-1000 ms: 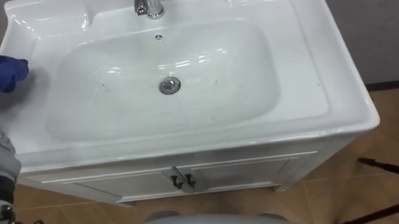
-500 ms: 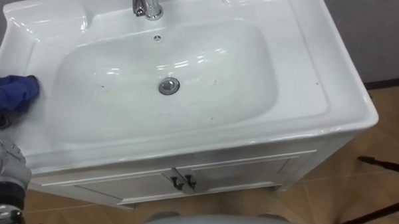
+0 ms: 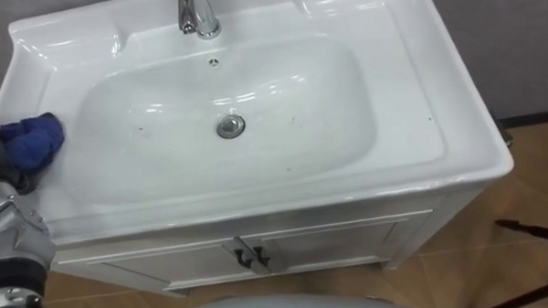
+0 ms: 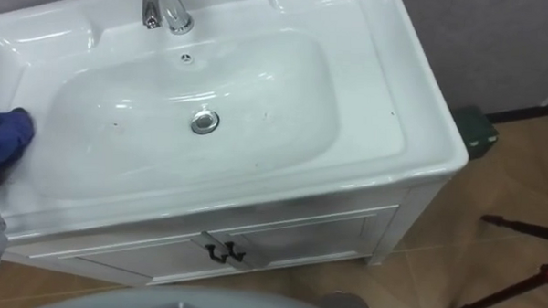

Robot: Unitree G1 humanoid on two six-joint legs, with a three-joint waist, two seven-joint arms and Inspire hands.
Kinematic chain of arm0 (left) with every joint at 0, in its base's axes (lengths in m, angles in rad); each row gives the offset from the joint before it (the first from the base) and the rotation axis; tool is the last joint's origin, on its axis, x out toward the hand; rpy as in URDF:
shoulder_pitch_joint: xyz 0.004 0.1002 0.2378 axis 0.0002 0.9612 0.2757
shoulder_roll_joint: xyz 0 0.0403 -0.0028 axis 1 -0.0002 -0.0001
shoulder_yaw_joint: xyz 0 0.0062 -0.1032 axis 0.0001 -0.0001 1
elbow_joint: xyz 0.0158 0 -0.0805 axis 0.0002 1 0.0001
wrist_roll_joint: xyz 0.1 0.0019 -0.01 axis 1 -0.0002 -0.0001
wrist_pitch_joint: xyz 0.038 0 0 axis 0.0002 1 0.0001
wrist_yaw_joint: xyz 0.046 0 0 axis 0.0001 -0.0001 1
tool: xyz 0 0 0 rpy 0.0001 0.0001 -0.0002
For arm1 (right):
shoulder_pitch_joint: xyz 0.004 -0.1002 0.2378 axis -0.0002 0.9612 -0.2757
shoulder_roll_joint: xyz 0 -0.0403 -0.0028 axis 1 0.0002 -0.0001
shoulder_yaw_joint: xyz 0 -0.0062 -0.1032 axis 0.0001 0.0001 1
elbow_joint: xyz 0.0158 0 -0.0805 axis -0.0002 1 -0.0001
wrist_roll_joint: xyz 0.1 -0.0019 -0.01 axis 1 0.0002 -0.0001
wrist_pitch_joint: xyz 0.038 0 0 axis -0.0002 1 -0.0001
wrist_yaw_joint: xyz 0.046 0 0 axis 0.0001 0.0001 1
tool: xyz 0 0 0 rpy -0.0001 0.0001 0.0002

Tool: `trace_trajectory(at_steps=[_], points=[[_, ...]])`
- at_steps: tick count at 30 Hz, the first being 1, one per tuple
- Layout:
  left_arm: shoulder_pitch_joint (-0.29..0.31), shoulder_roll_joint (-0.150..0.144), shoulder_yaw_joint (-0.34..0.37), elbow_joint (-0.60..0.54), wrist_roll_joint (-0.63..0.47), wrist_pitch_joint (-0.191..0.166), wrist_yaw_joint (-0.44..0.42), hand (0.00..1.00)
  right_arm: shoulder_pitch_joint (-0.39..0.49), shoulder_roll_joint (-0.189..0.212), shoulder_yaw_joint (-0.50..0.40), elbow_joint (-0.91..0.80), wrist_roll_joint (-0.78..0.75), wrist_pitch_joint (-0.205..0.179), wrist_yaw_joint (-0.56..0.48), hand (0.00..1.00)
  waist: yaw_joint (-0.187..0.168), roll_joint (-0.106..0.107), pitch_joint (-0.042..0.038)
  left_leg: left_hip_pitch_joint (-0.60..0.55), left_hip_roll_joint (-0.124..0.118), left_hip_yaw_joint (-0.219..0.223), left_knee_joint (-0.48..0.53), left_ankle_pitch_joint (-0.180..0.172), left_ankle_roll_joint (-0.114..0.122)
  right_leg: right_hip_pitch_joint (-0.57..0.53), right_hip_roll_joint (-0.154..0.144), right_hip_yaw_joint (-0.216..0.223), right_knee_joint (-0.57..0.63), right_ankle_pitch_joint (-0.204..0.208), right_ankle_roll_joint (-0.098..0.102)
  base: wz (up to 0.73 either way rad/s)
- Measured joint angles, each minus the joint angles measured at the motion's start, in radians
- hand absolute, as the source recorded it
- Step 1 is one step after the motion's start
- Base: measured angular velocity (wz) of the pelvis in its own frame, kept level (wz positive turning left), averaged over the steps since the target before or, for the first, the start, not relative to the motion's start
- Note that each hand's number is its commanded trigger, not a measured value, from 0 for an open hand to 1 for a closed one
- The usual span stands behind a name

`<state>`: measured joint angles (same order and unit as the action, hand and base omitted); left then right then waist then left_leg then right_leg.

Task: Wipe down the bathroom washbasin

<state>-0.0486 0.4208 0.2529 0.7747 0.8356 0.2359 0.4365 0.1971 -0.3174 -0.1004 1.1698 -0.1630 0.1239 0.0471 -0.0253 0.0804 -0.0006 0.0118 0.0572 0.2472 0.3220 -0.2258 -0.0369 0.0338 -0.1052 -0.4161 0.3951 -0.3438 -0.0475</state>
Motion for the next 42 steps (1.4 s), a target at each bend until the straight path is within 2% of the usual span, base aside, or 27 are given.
trace_trajectory(at_steps=[13,33,41,42], points=[[-0.003,0.000,0.001,-0.018,-0.017,-0.001,-0.026,0.00,-0.012,0.010,0.001,0.012,0.001,0.009,-0.001,0.00,0.006,-0.010,-0.0065,0.000,0.001,0.000,0.004,0.000,0.000,0.001,0.000,0.000,0.000,0.000,0.000,0.00],[-0.003,0.000,0.001,-0.050,-0.019,0.003,-0.025,0.00,-0.019,0.010,0.000,-0.007,0.006,0.007,-0.022,0.00,0.000,-0.007,-0.0073,-0.005,0.000,-0.006,0.007,0.000,0.000,0.000,0.001,-0.001,-0.004,0.001,-0.001,0.00],[0.021,-0.007,-0.004,-0.179,-0.018,-0.008,-0.022,0.00,-0.012,0.011,0.002,-0.011,0.005,-0.005,-0.022,0.00,0.000,-0.011,-0.0042,-0.010,-0.001,-0.013,0.001,0.000,0.000,0.005,0.002,-0.011,-0.013,0.006,0.000,0.03],[0.024,-0.011,-0.004,-0.193,-0.018,-0.019,-0.022,0.00,-0.013,0.011,0.002,-0.011,0.005,-0.007,-0.022,0.00,0.000,-0.012,-0.0038,-0.010,-0.001,-0.013,-0.002,0.000,0.000,0.005,0.002,-0.010,-0.014,0.006,0.001,0.00]])
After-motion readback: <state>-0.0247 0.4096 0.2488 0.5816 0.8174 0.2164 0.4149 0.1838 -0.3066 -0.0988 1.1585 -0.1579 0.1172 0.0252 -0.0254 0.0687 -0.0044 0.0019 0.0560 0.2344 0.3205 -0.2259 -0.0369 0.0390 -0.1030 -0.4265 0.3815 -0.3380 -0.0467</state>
